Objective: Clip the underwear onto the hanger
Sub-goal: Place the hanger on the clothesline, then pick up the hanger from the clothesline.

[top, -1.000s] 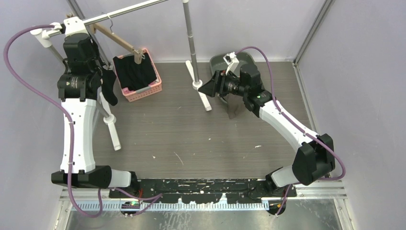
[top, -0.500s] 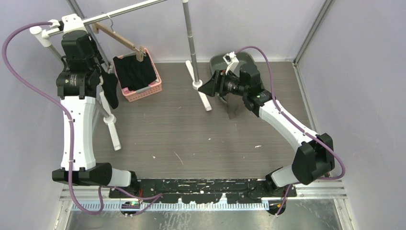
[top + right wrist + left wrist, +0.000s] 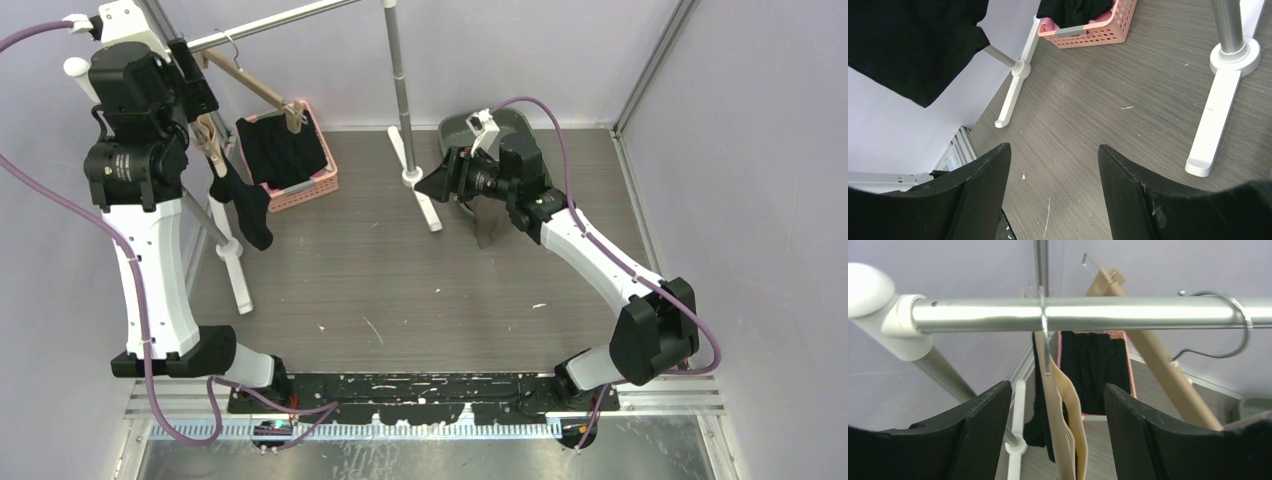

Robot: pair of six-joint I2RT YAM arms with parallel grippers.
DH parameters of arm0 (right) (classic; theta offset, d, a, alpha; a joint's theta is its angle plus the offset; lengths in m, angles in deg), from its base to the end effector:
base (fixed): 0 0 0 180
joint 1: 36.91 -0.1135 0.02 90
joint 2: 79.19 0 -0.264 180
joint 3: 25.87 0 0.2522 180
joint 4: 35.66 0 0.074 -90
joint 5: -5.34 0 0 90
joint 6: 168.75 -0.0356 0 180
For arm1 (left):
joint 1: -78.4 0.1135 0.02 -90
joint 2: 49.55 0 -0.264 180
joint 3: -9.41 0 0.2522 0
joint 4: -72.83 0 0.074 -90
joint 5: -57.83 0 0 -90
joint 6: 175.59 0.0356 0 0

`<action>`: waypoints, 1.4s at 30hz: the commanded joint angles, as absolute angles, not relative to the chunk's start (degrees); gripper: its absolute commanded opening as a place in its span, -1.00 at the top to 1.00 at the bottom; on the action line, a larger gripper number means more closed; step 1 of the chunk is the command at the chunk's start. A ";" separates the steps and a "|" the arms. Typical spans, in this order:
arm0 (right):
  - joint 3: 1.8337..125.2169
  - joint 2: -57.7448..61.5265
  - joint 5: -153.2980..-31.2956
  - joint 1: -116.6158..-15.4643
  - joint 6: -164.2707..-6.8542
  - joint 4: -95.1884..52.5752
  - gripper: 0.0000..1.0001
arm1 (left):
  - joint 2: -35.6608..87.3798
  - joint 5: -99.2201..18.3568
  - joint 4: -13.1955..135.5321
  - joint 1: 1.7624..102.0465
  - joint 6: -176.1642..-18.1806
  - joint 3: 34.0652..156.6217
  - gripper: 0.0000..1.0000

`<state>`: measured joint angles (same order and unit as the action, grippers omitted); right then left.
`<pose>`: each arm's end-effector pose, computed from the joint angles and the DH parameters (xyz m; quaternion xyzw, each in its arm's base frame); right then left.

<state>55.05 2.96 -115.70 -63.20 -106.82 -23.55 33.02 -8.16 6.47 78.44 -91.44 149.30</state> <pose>0.2947 0.1661 0.3455 -0.1542 0.7583 0.4597 0.4357 0.2272 0.0146 0.5708 -0.1731 0.7361 0.1258 0.6422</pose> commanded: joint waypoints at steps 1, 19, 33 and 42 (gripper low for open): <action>61.95 2.57 -113.53 -64.08 -104.45 -23.21 -0.40 | 34.47 -14.48 2.28 78.79 -93.69 155.20 -0.38; 76.35 13.78 -105.28 -71.85 -103.06 -20.96 -0.40 | 39.12 -24.13 0.16 76.35 -99.92 161.54 -0.34; 71.36 11.16 -103.30 -72.95 -103.28 -22.51 -0.40 | 42.95 -20.39 -1.24 68.20 -101.53 165.07 -0.34; 67.17 8.30 -102.87 -72.95 -102.92 -23.37 -0.41 | 43.46 -16.56 -1.89 63.03 -101.68 164.16 -0.35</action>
<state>68.12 12.86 -103.59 -72.75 -103.70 -19.53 43.82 -19.24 -2.32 64.75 -101.34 163.40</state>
